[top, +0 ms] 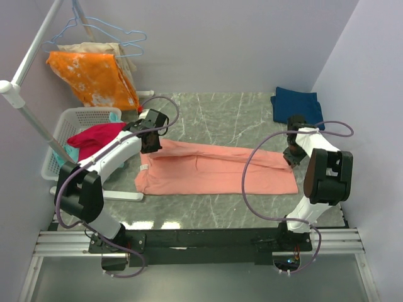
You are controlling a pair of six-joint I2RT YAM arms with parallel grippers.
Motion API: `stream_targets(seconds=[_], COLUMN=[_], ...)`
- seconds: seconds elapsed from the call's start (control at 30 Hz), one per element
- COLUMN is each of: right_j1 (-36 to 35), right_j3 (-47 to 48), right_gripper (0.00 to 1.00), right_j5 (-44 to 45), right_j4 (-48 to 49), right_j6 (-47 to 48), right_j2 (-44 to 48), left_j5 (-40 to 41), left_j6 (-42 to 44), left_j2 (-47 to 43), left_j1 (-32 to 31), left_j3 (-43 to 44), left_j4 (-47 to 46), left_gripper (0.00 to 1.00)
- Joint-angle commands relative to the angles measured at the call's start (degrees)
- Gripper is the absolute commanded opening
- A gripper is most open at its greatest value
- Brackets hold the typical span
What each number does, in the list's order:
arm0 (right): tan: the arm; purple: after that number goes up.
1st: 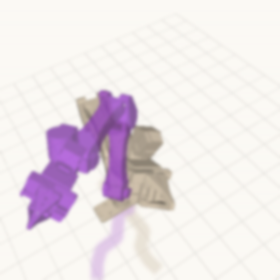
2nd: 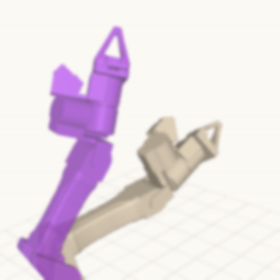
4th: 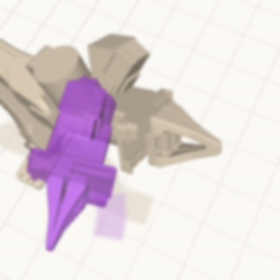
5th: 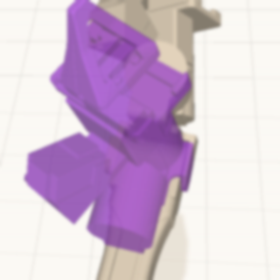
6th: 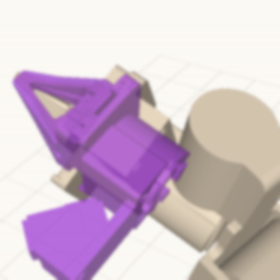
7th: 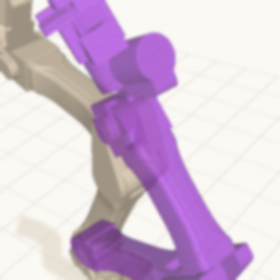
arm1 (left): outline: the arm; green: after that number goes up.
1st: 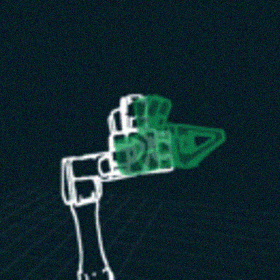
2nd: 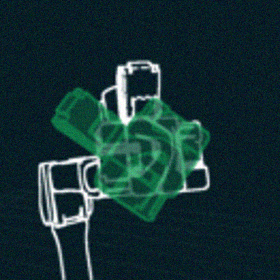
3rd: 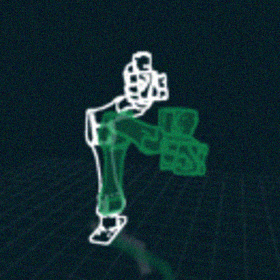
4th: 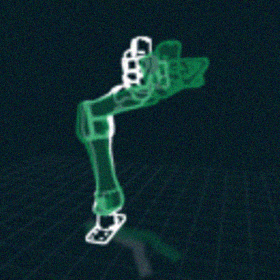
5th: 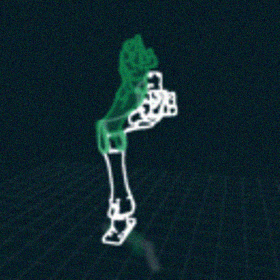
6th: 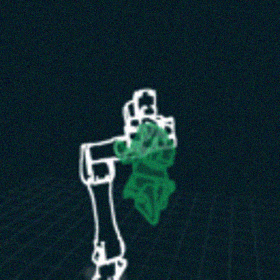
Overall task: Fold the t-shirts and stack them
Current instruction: Fold the tshirt
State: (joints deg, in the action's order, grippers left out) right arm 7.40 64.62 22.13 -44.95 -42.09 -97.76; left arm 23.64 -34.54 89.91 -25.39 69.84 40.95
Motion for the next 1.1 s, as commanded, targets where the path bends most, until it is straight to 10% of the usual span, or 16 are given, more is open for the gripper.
stream_targets(seconds=[0.0, 0.7, 0.77, 0.87, 1.07], right_j1=[0.25, -4.93, -9.82, -15.64, -25.84], right_j3=[2.35, 4.37, 5.16, 7.01, 11.49], right_gripper=[0.29, 0.29, 0.29, 0.31, 0.31], right_j5=[4.32, 5.22, 3.45, 1.6, -8.76], right_j4=[-1.72, -2.0, -0.84, -0.14, 2.75], right_j6=[-2.2, -3.1, -1.51, -0.28, 1.21], right_j2=[1.25, 8.98, 9.42, 8.99, 2.41], left_j5=[0.53, 0.97, -0.08, 0.0, 1.76], left_j6=[-1.75, -7.9, -8.26, -9.31, -10.28], left_j2=[-2.63, -7.03, -6.85, -6.76, -7.55], left_j1=[-0.28, -0.63, -0.72, -0.89, -0.98], left_j3=[-0.85, -8.4, -8.93, -9.55, -7.88], left_j4=[1.41, 6.51, 6.6, 6.51, 5.72], left_gripper=[0.01, 0.01, 0.09, 0.52, 0.57])
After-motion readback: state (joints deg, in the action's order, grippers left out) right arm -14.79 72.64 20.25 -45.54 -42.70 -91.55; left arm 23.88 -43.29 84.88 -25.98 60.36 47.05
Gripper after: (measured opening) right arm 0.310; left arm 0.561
